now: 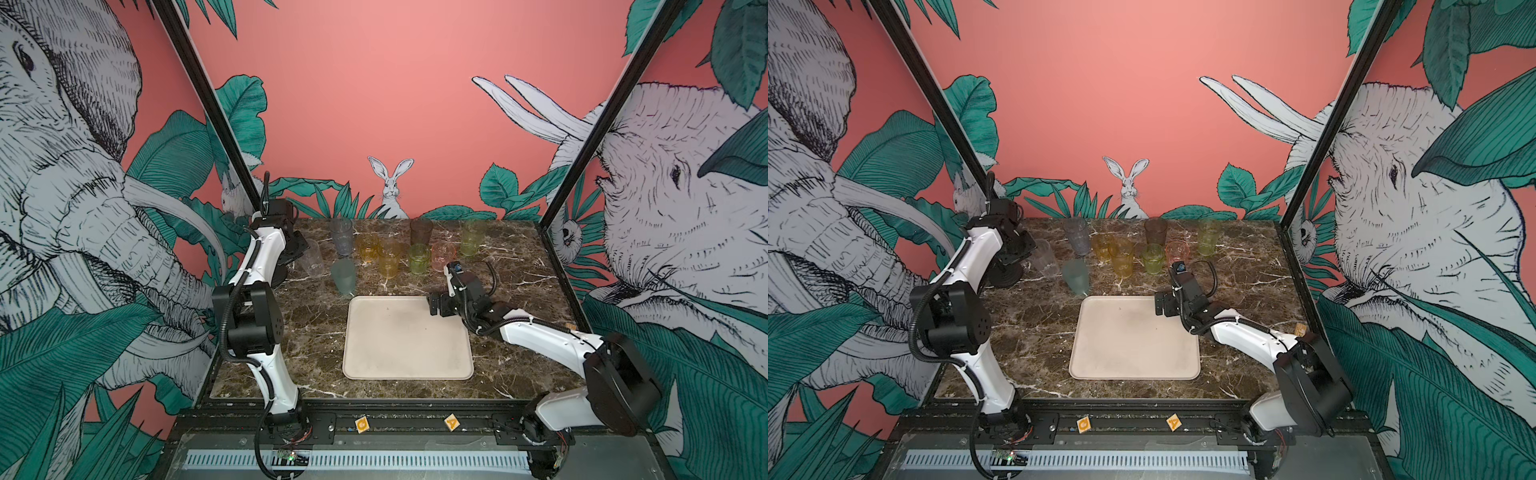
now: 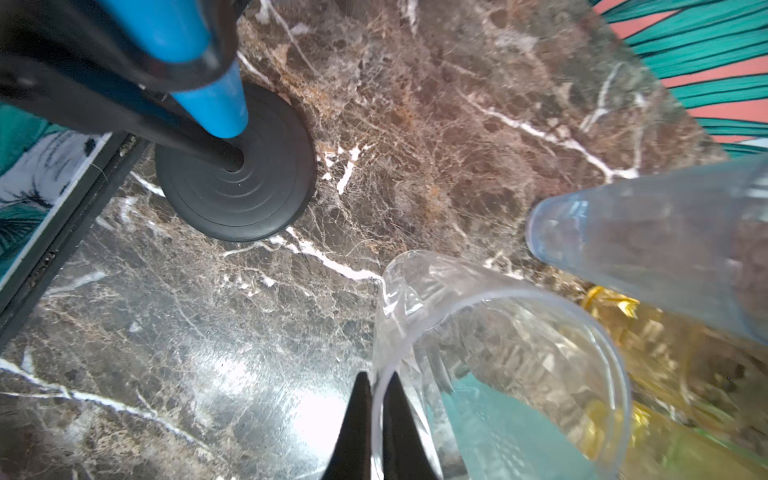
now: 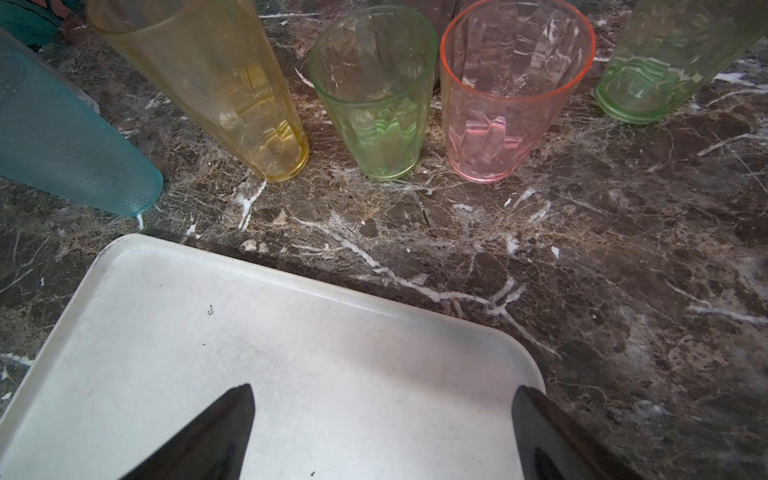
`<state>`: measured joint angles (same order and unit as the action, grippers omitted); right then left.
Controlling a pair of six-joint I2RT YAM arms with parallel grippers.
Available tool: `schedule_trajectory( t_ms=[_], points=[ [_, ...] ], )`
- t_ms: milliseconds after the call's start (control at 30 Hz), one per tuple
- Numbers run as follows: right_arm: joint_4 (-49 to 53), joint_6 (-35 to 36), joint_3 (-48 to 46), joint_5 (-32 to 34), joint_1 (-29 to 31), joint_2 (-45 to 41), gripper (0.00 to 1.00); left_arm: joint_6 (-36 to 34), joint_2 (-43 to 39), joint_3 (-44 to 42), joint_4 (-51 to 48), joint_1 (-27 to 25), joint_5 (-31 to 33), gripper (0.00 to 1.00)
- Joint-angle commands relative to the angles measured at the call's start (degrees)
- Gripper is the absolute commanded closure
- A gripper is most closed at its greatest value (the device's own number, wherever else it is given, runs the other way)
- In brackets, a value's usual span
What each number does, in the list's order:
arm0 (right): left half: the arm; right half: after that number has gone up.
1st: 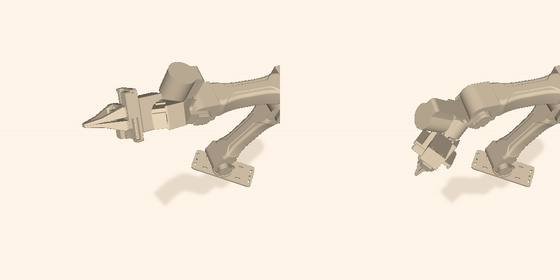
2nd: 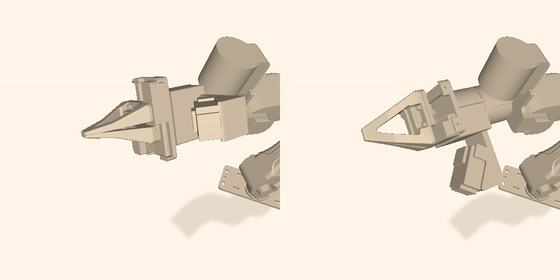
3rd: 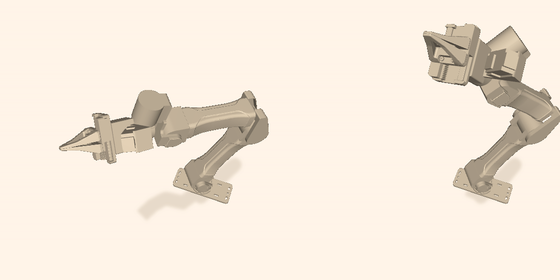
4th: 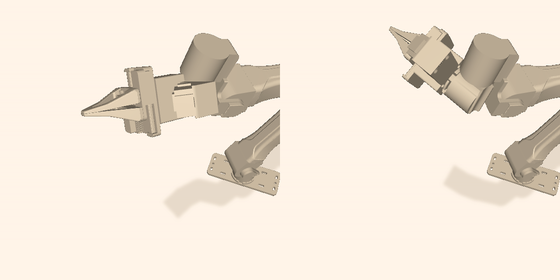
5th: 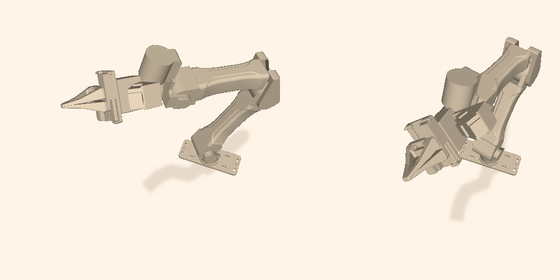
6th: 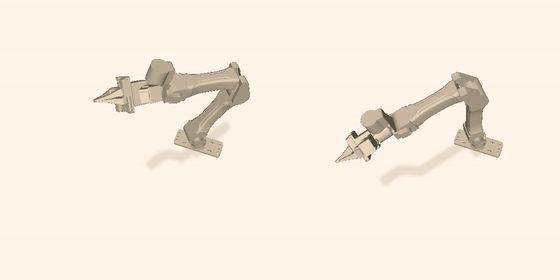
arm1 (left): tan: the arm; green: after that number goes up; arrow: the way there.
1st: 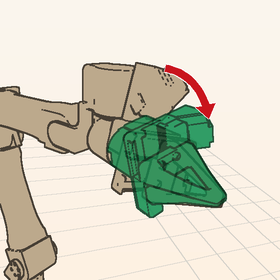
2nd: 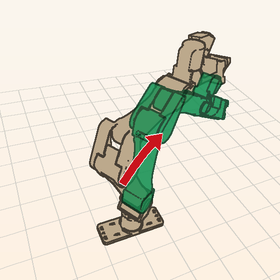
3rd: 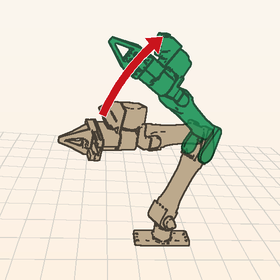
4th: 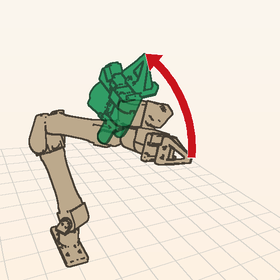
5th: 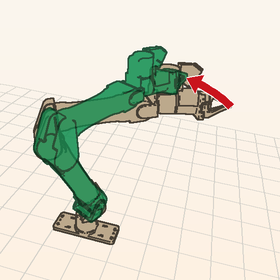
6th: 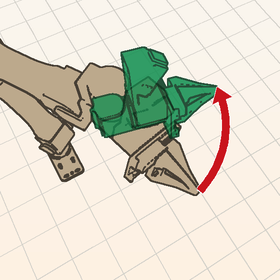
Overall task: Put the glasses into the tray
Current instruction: 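Lower the left gripper around the clear cup's rim and close, then lift the clear cup with the left gripper and carry it over the tray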
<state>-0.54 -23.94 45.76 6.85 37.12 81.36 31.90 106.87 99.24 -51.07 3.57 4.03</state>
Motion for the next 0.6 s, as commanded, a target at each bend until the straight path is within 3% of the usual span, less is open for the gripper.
schedule_trajectory(
  t_ms=[0,300,567],
  points=[
    [0.01,0.21,1.79,0.35,0.05,0.29,0.01,-1.43,-7.33,0.29,-4.89,0.31,0.63,1.00],
    [0.01,0.21,1.83,0.28,0.10,0.32,0.01,-4.65,-16.57,3.07,-15.75,0.08,2.08,1.00],
    [0.16,0.21,1.97,0.40,0.05,0.50,0.01,-7.58,-23.30,6.49,-24.19,-3.49,4.31,1.00]
  ],
)
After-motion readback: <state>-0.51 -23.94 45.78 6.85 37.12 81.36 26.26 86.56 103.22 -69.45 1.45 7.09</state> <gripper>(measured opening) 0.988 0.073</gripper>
